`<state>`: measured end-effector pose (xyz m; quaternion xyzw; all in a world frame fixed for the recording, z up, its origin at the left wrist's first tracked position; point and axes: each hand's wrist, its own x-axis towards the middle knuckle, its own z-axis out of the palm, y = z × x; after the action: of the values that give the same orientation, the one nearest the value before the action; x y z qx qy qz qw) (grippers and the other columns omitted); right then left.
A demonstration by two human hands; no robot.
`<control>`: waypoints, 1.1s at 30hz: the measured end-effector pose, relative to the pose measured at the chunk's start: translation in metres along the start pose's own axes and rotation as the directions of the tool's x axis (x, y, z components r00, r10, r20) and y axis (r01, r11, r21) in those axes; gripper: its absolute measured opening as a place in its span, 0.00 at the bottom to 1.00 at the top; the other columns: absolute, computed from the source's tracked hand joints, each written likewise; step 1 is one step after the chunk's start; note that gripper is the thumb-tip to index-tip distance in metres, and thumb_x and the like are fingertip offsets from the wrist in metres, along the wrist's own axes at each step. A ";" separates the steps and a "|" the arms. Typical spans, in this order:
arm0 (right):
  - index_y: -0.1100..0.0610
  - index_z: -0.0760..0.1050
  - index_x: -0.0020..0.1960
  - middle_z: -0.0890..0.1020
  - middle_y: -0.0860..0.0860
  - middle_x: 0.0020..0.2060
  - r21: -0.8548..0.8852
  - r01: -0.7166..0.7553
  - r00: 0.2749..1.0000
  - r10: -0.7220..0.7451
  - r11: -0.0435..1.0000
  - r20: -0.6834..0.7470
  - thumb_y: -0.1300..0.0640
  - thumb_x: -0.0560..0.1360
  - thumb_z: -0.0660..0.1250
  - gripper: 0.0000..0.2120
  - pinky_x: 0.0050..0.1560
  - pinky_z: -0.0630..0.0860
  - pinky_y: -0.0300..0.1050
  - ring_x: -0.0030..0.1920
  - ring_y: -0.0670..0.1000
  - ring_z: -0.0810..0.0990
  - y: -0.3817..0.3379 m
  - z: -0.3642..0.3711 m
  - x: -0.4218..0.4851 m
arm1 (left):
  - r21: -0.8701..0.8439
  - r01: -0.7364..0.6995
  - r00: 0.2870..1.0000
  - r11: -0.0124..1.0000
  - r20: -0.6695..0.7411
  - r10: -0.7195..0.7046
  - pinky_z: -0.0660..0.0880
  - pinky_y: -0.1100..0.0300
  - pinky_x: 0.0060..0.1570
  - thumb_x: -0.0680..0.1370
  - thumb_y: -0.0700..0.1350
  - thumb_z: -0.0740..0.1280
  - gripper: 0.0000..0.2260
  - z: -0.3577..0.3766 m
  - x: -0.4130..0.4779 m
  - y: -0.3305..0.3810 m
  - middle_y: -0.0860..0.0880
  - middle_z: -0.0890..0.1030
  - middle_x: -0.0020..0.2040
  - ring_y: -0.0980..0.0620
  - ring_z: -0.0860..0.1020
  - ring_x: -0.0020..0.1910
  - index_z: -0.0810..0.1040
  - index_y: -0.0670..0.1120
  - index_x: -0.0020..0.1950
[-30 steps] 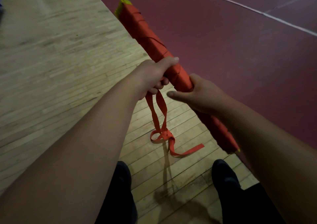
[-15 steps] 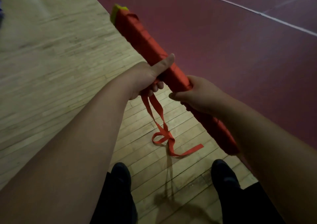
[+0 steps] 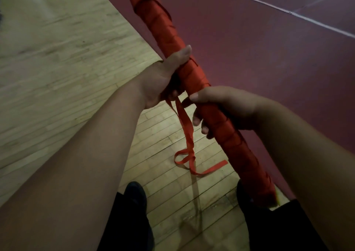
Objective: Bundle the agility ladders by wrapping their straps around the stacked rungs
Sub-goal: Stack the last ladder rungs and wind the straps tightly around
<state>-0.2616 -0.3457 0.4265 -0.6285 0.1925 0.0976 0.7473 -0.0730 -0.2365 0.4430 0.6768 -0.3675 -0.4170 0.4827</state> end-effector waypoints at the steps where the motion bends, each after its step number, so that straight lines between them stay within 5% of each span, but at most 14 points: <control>1: 0.56 0.75 0.67 0.87 0.58 0.46 -0.068 -0.011 0.996 0.004 0.998 -0.094 0.48 0.79 0.72 0.21 0.45 0.84 0.53 0.41 0.57 0.87 0.001 0.001 0.003 | 0.066 0.027 0.999 0.997 -0.034 -0.025 0.72 0.60 0.32 0.79 0.73 0.66 0.29 -0.001 0.000 0.001 0.45 0.76 0.40 0.52 0.74 0.34 0.79 0.46 0.48; 5: 0.51 0.77 0.55 0.87 0.53 0.41 -0.532 -0.180 0.847 -0.145 0.828 -0.511 0.39 0.75 0.77 0.20 0.39 0.86 0.49 0.36 0.53 0.88 0.019 0.006 0.025 | 0.228 0.205 0.948 0.952 -0.289 -0.135 0.73 0.57 0.32 0.73 0.79 0.67 0.36 0.007 0.005 -0.008 0.49 0.83 0.33 0.53 0.77 0.29 0.86 0.45 0.47; 8: 0.47 0.74 0.59 0.82 0.47 0.42 -0.751 -0.318 0.780 -0.290 0.578 -0.554 0.29 0.71 0.76 0.28 0.44 0.85 0.53 0.39 0.49 0.84 0.035 0.007 0.036 | 0.127 0.273 0.907 0.954 -0.365 -0.211 0.75 0.58 0.32 0.72 0.77 0.69 0.34 0.021 0.009 -0.016 0.49 0.84 0.32 0.52 0.79 0.29 0.86 0.45 0.45; 9: 0.47 0.73 0.60 0.82 0.47 0.42 -0.761 -0.308 0.787 -0.296 0.571 -0.541 0.28 0.70 0.75 0.30 0.45 0.85 0.53 0.40 0.49 0.83 0.036 0.005 0.036 | 0.097 0.279 0.900 0.955 -0.372 -0.225 0.74 0.59 0.31 0.73 0.75 0.70 0.32 0.023 0.010 -0.016 0.49 0.83 0.32 0.52 0.78 0.29 0.85 0.45 0.45; 11: 0.47 0.75 0.59 0.84 0.49 0.42 -0.676 -0.174 0.834 -0.258 0.716 -0.488 0.28 0.70 0.75 0.28 0.47 0.87 0.55 0.40 0.50 0.86 0.030 0.001 0.030 | 0.060 0.249 0.905 0.967 -0.371 -0.210 0.71 0.60 0.28 0.73 0.72 0.71 0.28 0.020 0.011 -0.014 0.49 0.80 0.31 0.52 0.75 0.28 0.83 0.45 0.43; 14: 0.50 0.77 0.65 0.89 0.52 0.49 -0.295 0.020 0.938 -0.120 0.955 -0.324 0.34 0.74 0.74 0.27 0.56 0.86 0.60 0.48 0.53 0.90 0.014 -0.002 0.015 | -0.011 0.107 0.940 0.994 -0.325 -0.105 0.62 0.59 0.26 0.75 0.68 0.70 0.23 0.012 0.011 -0.008 0.48 0.71 0.32 0.51 0.67 0.26 0.75 0.48 0.39; 17: 0.58 0.72 0.72 0.88 0.57 0.52 0.036 -0.018 0.998 0.020 0.999 -0.051 0.41 0.76 0.71 0.31 0.55 0.86 0.57 0.51 0.59 0.88 0.008 0.004 0.005 | -0.080 -0.008 0.980 0.997 -0.198 -0.008 0.56 0.59 0.27 0.77 0.66 0.69 0.22 0.010 0.010 -0.003 0.46 0.67 0.34 0.50 0.62 0.26 0.71 0.50 0.35; 19: 0.60 0.73 0.70 0.86 0.59 0.48 0.010 -0.030 0.999 0.030 0.999 -0.027 0.44 0.78 0.71 0.27 0.48 0.85 0.55 0.45 0.59 0.86 0.008 0.005 0.005 | -0.052 0.003 0.988 0.999 -0.156 -0.011 0.58 0.61 0.27 0.78 0.66 0.68 0.22 0.009 0.009 -0.001 0.47 0.68 0.33 0.51 0.64 0.26 0.71 0.50 0.35; 22: 0.58 0.77 0.62 0.86 0.57 0.43 -0.219 -0.066 0.969 0.011 0.973 -0.246 0.44 0.78 0.75 0.21 0.44 0.86 0.53 0.39 0.56 0.87 0.013 0.005 0.015 | 0.133 0.119 0.946 0.984 -0.315 -0.072 0.69 0.58 0.29 0.77 0.72 0.66 0.29 0.005 0.008 -0.003 0.48 0.78 0.30 0.52 0.72 0.26 0.79 0.46 0.37; 24: 0.53 0.75 0.60 0.85 0.53 0.43 -0.464 -0.151 0.909 -0.062 0.873 -0.412 0.41 0.76 0.77 0.22 0.39 0.85 0.48 0.37 0.52 0.86 0.023 0.008 0.026 | 0.265 0.219 0.902 0.939 -0.422 -0.092 0.75 0.56 0.34 0.76 0.75 0.64 0.35 0.006 0.008 -0.010 0.49 0.83 0.31 0.52 0.77 0.28 0.85 0.43 0.40; 26: 0.49 0.73 0.63 0.83 0.51 0.45 -0.610 -0.233 0.851 -0.145 0.758 -0.505 0.38 0.74 0.78 0.26 0.38 0.81 0.46 0.39 0.50 0.85 0.034 0.011 0.034 | 0.201 0.274 0.886 0.940 -0.432 -0.166 0.76 0.57 0.34 0.76 0.74 0.65 0.33 0.010 0.008 -0.017 0.49 0.85 0.32 0.53 0.79 0.28 0.87 0.43 0.46; 29: 0.48 0.73 0.62 0.83 0.51 0.46 -0.609 -0.230 0.854 -0.143 0.759 -0.500 0.33 0.72 0.77 0.28 0.43 0.84 0.48 0.42 0.51 0.85 0.039 0.006 0.037 | 0.098 0.263 0.892 0.960 -0.403 -0.204 0.72 0.60 0.29 0.77 0.68 0.68 0.28 0.016 0.010 -0.018 0.48 0.83 0.31 0.53 0.77 0.28 0.86 0.41 0.50; 33: 0.50 0.81 0.56 0.88 0.51 0.46 -0.419 -0.074 0.911 -0.109 0.905 -0.397 0.30 0.74 0.73 0.25 0.53 0.85 0.55 0.45 0.51 0.88 0.021 -0.004 0.023 | 0.025 0.140 0.922 0.990 -0.367 -0.121 0.67 0.59 0.28 0.76 0.65 0.69 0.22 0.008 0.010 -0.014 0.47 0.77 0.30 0.51 0.72 0.26 0.79 0.46 0.40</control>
<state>-0.2498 -0.3473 0.3979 -0.7839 0.3135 -0.0041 0.5359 -0.0752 -0.2449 0.4264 0.7774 -0.2361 -0.3058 0.4964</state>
